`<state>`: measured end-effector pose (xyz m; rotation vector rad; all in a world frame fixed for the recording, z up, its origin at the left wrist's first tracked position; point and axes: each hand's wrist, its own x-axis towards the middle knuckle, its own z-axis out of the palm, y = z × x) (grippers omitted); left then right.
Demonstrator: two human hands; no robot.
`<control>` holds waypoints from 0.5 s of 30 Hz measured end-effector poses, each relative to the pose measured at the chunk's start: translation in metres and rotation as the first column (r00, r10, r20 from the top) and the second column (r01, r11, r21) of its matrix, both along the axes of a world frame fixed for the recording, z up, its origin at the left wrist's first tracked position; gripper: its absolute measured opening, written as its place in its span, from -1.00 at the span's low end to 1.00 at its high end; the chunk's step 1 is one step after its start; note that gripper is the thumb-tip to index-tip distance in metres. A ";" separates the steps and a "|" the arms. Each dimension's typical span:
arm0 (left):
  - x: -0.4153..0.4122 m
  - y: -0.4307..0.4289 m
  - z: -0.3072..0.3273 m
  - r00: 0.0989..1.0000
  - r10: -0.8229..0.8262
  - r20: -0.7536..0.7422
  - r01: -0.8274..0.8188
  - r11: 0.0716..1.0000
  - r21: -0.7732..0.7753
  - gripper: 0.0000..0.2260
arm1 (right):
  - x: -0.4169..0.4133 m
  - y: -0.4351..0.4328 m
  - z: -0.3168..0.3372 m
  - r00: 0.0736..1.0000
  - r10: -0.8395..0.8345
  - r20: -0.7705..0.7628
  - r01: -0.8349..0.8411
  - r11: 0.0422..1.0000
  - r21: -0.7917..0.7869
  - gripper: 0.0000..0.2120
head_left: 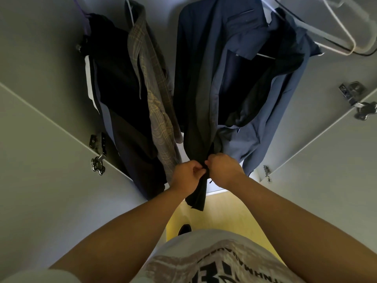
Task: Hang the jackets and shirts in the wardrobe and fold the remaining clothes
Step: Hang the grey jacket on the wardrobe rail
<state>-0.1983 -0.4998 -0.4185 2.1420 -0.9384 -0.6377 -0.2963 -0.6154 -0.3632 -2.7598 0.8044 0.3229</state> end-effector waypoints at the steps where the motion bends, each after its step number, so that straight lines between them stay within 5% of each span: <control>1: 0.002 0.001 -0.002 1.000 -0.021 0.011 0.020 1.000 0.011 -0.89 | -0.002 0.001 0.001 1.000 -0.024 0.015 0.024 1.000 0.000 -0.75; 15: 0.015 0.022 -0.009 0.963 -0.194 0.189 0.162 0.971 0.175 -0.87 | -0.008 -0.006 0.012 0.986 -0.124 0.107 0.136 0.985 -0.108 -0.73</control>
